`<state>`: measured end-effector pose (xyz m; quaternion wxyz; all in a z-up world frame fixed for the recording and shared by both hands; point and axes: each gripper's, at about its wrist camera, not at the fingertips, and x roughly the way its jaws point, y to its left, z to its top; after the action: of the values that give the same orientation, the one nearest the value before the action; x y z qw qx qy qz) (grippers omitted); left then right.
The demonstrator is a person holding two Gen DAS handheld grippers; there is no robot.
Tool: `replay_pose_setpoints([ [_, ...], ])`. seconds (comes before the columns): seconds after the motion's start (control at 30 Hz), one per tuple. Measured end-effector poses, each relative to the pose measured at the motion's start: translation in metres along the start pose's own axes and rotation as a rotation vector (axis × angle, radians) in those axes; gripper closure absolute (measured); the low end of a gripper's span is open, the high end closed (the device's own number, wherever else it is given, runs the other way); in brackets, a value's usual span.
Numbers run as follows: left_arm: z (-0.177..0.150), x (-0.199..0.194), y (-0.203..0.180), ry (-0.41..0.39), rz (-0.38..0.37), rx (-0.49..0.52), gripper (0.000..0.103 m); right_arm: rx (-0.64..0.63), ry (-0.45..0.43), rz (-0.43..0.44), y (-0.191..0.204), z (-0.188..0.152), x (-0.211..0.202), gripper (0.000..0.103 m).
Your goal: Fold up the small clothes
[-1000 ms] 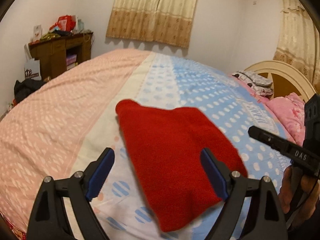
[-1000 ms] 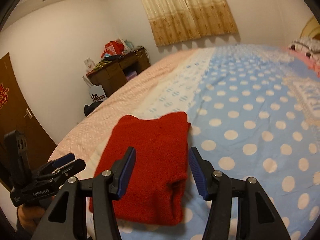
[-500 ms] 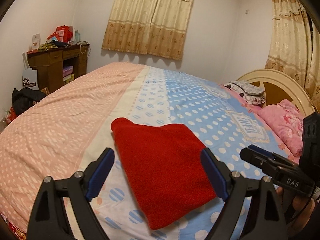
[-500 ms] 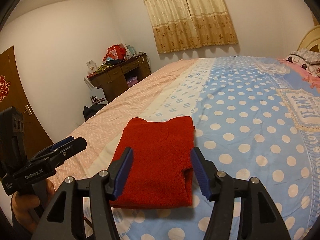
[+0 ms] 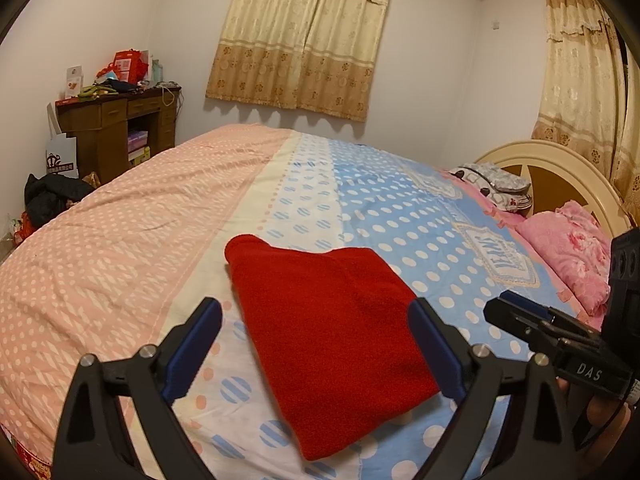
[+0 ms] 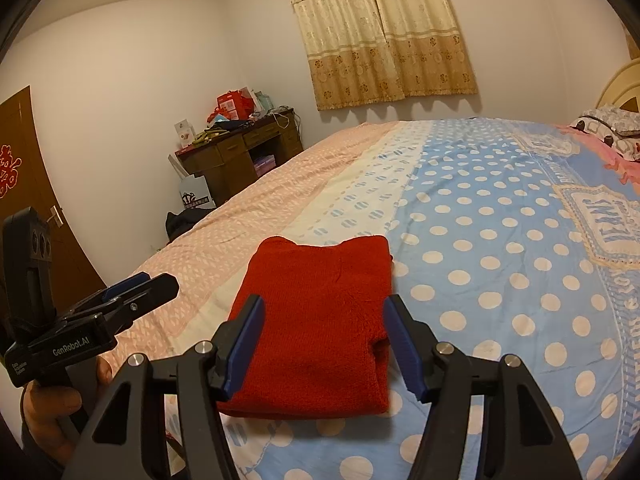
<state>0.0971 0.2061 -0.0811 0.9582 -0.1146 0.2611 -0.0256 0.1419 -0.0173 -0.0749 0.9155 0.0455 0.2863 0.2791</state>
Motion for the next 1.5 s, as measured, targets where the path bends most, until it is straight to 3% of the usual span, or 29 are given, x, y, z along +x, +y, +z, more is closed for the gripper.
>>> replay_pose_setpoints([
  [0.4,-0.003,0.002,0.000,0.015,0.010,0.003,0.001,0.005,-0.022,0.000,-0.001,0.002,-0.006,0.041],
  [0.67,0.001,0.000,0.004,0.006,0.050,-0.001,0.001,0.000,-0.031,-0.001,0.002,0.003,-0.011,0.041],
  [1.5,0.005,0.000,0.008,0.007,0.076,-0.006,0.000,-0.085,-0.050,0.010,0.025,0.006,-0.015,0.040],
])
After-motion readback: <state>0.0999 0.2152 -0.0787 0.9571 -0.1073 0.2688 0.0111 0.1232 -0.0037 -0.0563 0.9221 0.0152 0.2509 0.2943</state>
